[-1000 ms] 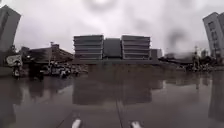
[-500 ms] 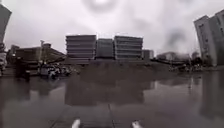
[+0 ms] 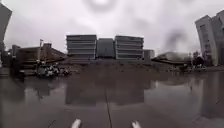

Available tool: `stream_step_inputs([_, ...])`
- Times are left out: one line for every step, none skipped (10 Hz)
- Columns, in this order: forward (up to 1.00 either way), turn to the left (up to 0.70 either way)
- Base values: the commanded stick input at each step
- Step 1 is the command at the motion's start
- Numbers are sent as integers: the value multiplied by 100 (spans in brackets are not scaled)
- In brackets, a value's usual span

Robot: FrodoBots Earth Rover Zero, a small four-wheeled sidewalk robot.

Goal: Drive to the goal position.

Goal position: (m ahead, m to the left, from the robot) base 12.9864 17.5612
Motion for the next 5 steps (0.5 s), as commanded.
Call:
stream_step_inputs([70, 0])
stream_step_inputs([70, 0])
stream_step_inputs([70, 0])
stream_step_inputs([70, 0])
stream_step_inputs([70, 0])
